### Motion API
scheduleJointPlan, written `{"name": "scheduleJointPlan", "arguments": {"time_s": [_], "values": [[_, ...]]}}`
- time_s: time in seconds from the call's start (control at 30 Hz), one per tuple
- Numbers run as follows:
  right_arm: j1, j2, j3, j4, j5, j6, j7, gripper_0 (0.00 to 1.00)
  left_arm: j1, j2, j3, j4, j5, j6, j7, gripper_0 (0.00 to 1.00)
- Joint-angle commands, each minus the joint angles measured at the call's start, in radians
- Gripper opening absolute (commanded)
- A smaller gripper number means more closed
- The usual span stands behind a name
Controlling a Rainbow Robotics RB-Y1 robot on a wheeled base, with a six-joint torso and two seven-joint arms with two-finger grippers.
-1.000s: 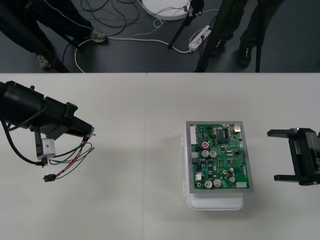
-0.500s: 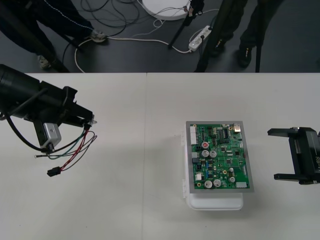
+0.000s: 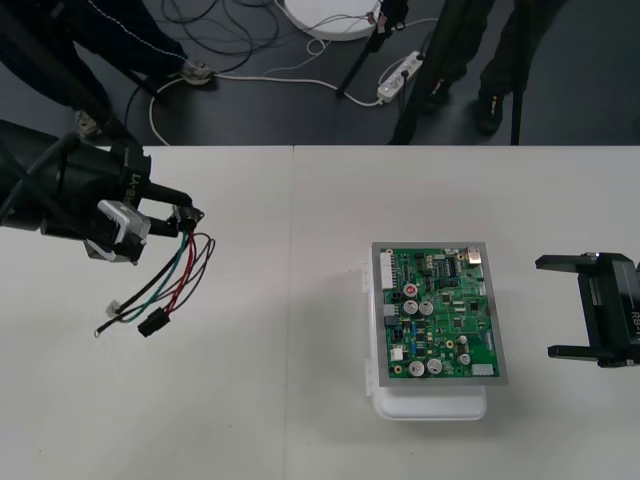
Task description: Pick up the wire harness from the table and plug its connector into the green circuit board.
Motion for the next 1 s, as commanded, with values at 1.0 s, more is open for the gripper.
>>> {"name": "scheduleJointPlan", "arguments": {"time_s": [1.0], "values": [[-0.023,0.005,-0.069,0.001,0.001,-0.005,-0.13,1.0,0.2,-0.352,0.116,-0.427,-0.317,-0.033,0.913,0.0]]}}
